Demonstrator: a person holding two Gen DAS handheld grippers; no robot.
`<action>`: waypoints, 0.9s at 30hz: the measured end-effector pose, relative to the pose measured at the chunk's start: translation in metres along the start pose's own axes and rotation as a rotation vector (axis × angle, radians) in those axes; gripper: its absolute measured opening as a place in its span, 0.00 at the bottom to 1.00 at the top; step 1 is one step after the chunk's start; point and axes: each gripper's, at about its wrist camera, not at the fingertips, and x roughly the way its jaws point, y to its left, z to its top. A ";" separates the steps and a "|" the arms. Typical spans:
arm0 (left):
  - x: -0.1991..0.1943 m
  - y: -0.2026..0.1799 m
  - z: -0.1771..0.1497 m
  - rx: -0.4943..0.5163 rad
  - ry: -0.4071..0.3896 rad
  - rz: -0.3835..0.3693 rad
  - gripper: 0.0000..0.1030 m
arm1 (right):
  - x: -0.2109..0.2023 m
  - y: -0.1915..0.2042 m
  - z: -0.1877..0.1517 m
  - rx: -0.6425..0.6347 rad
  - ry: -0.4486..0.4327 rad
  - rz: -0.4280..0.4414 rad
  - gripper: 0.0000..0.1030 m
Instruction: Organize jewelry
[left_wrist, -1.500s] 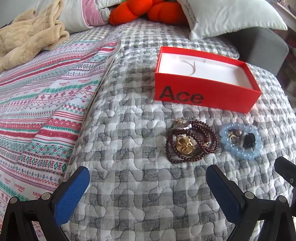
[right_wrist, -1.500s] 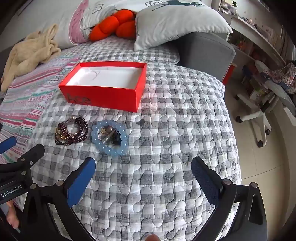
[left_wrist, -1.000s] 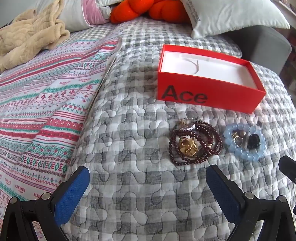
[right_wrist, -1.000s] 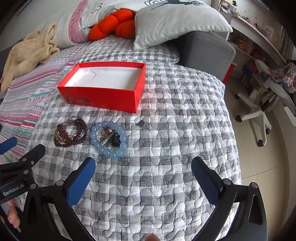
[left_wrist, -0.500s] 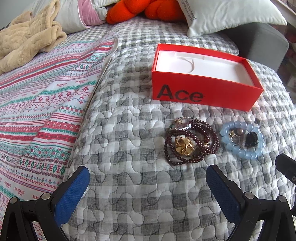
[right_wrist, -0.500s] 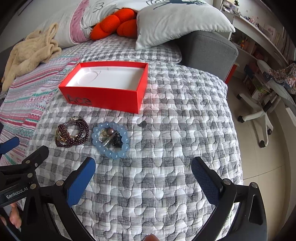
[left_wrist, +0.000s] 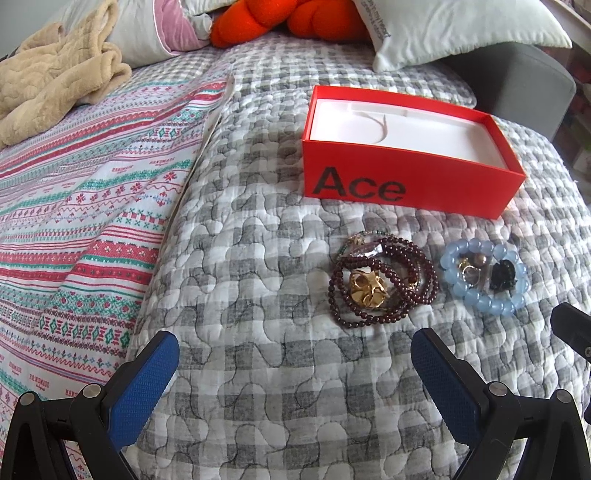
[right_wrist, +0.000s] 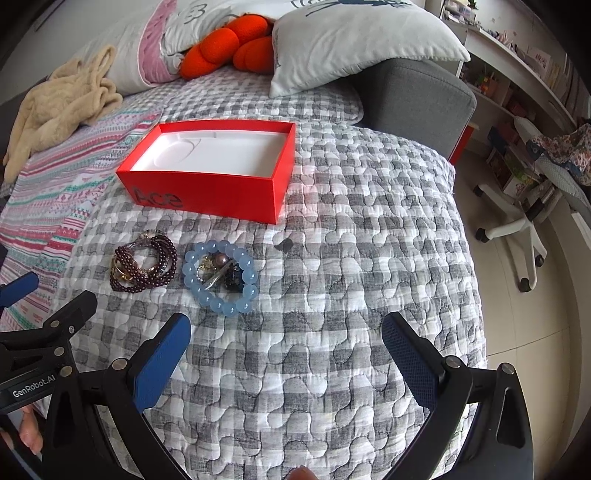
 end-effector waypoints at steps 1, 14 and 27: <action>0.000 0.000 0.000 0.000 0.001 -0.001 1.00 | 0.000 0.000 0.000 0.000 0.000 -0.001 1.00; 0.003 -0.003 0.002 0.007 0.006 -0.010 1.00 | 0.002 0.003 0.000 -0.005 0.008 0.006 1.00; 0.000 -0.005 0.002 0.003 0.010 -0.032 1.00 | 0.003 0.002 0.001 0.000 0.010 0.007 1.00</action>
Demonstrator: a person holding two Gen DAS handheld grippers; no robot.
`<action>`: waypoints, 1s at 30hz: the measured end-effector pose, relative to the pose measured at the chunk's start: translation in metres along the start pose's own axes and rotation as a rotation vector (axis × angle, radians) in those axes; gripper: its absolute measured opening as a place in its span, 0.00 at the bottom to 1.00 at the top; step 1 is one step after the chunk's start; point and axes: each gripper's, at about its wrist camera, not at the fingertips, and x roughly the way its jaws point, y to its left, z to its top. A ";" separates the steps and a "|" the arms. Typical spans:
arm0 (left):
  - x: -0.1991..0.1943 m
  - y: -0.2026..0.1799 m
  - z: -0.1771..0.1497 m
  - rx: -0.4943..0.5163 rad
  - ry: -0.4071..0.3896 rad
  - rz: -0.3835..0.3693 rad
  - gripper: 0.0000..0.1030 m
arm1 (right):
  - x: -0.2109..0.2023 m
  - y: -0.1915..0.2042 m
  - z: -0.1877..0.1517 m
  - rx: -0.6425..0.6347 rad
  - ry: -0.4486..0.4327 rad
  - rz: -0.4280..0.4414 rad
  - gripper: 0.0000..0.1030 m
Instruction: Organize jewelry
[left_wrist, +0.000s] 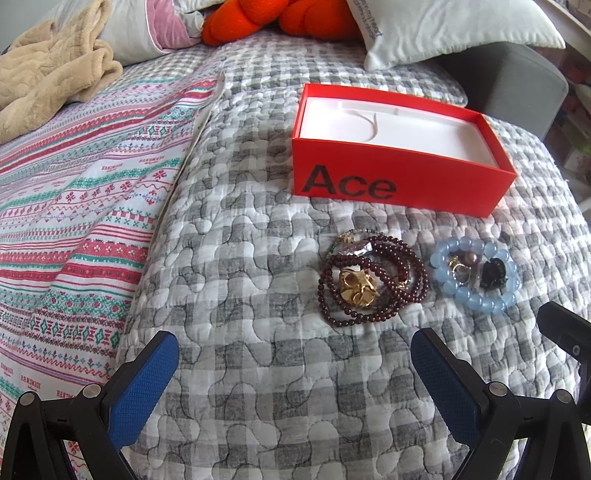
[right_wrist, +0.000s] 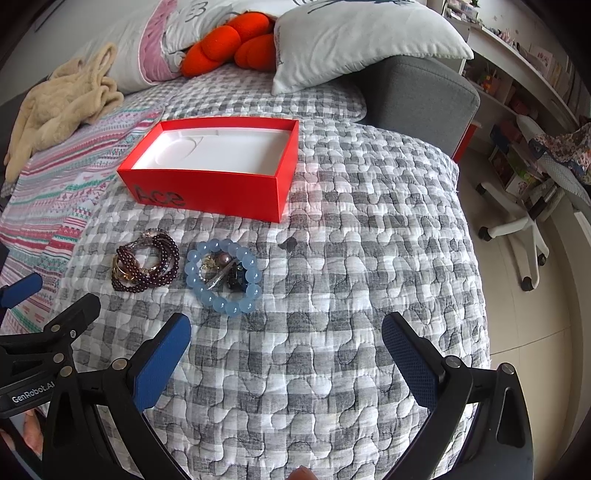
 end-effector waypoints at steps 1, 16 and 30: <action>0.000 0.000 0.000 0.000 0.000 0.000 1.00 | 0.000 0.000 0.000 0.000 0.000 0.001 1.00; 0.000 0.005 0.003 -0.008 -0.003 -0.006 1.00 | 0.000 0.001 0.002 0.001 -0.001 0.003 1.00; 0.001 0.006 0.002 -0.012 -0.008 -0.016 1.00 | -0.001 0.001 0.002 0.000 -0.006 0.004 1.00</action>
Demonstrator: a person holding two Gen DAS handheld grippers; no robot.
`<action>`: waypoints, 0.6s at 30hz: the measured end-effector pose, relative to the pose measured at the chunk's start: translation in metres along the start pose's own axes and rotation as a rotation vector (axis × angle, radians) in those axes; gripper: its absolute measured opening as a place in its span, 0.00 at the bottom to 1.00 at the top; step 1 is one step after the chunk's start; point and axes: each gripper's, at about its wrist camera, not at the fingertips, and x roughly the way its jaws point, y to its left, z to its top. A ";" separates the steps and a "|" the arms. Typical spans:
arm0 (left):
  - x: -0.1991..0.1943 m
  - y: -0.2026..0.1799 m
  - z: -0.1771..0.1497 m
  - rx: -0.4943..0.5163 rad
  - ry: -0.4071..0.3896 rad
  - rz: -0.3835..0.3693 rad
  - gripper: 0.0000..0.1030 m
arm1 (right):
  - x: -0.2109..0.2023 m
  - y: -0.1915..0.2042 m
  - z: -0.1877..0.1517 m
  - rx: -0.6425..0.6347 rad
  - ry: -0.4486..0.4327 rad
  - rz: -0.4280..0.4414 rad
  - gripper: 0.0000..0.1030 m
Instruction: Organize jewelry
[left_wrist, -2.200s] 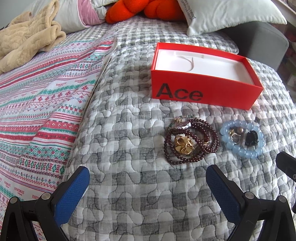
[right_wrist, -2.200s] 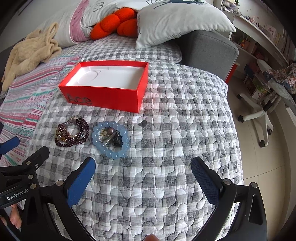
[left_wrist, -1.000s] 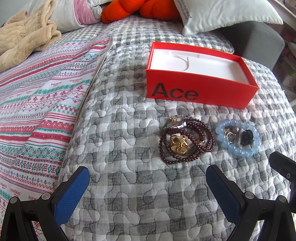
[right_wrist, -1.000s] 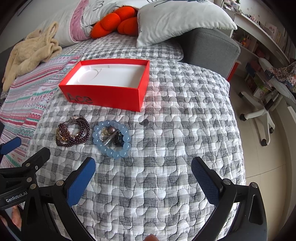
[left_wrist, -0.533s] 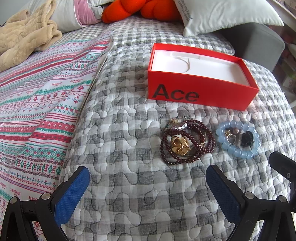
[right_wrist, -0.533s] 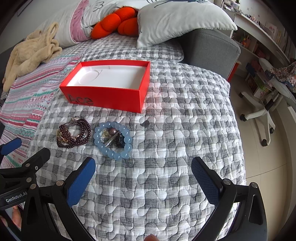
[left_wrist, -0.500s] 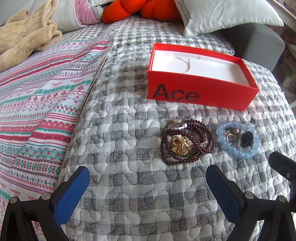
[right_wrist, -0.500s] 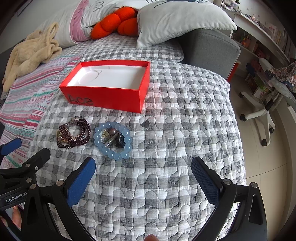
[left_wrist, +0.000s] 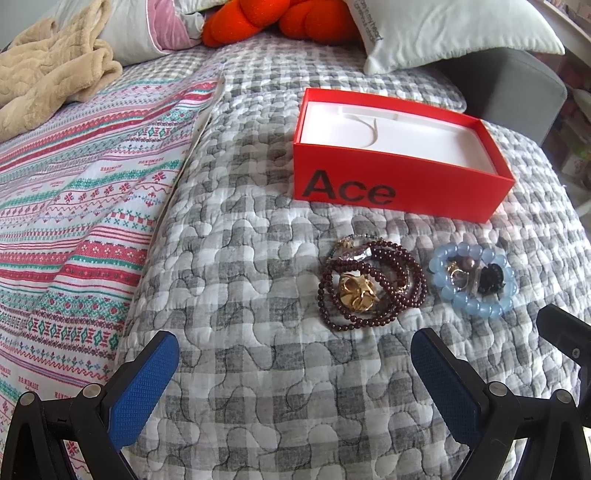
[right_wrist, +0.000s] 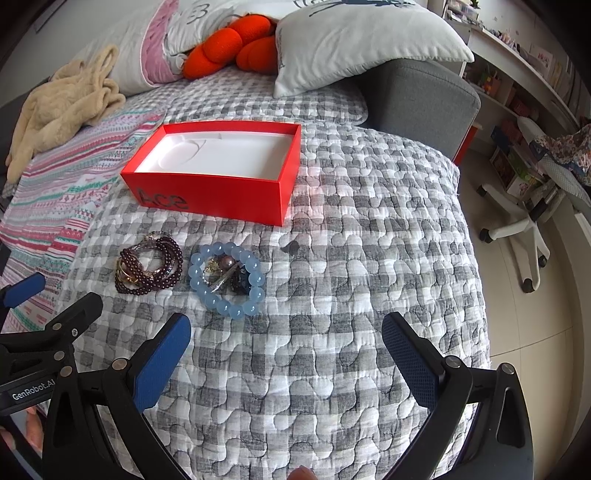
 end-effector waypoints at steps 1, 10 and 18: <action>0.000 0.000 0.000 -0.001 -0.001 -0.002 1.00 | 0.000 0.000 0.000 0.000 0.000 0.001 1.00; -0.003 -0.002 0.000 -0.004 -0.011 -0.034 1.00 | 0.001 -0.002 0.001 0.010 0.004 -0.002 1.00; 0.000 -0.004 0.016 0.040 0.009 -0.073 0.98 | 0.007 -0.013 0.011 0.036 0.008 -0.010 1.00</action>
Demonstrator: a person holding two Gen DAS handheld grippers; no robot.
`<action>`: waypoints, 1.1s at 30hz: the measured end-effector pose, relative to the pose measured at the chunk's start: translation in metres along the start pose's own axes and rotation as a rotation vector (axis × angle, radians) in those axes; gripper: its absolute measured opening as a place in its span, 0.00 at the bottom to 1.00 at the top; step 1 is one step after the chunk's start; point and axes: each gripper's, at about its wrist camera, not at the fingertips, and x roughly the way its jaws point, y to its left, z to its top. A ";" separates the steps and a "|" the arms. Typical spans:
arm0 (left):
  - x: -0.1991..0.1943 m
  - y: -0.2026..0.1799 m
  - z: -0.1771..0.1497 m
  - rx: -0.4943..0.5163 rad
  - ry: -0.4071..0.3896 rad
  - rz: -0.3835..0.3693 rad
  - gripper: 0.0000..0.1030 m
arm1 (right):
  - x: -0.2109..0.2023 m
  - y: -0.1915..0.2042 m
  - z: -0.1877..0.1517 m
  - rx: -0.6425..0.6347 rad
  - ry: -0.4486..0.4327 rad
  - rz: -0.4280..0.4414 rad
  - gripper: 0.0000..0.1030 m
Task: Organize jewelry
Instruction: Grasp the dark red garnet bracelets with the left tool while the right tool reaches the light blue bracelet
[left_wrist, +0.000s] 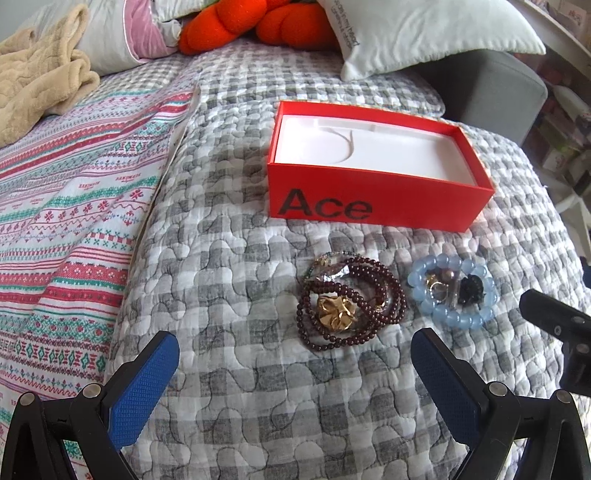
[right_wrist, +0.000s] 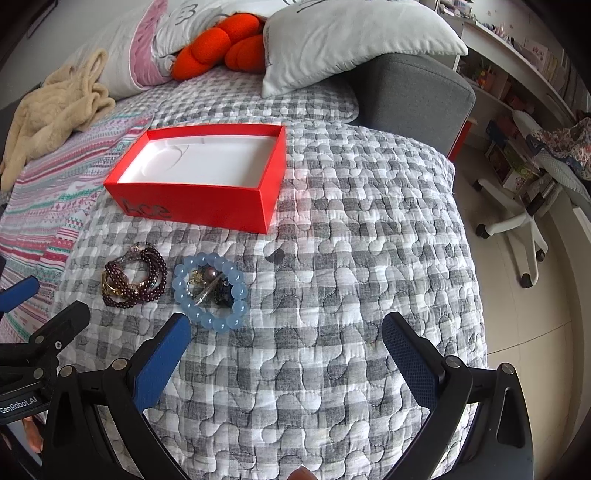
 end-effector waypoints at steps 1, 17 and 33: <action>0.002 0.003 0.004 -0.007 0.023 -0.015 0.96 | 0.000 -0.003 0.004 0.008 0.003 -0.002 1.00; 0.042 0.024 0.029 -0.223 0.132 -0.339 0.41 | 0.028 -0.032 0.027 0.081 0.072 0.128 0.99; 0.077 0.053 0.026 -0.249 0.230 -0.371 0.21 | 0.037 -0.035 0.030 0.088 0.086 0.153 0.94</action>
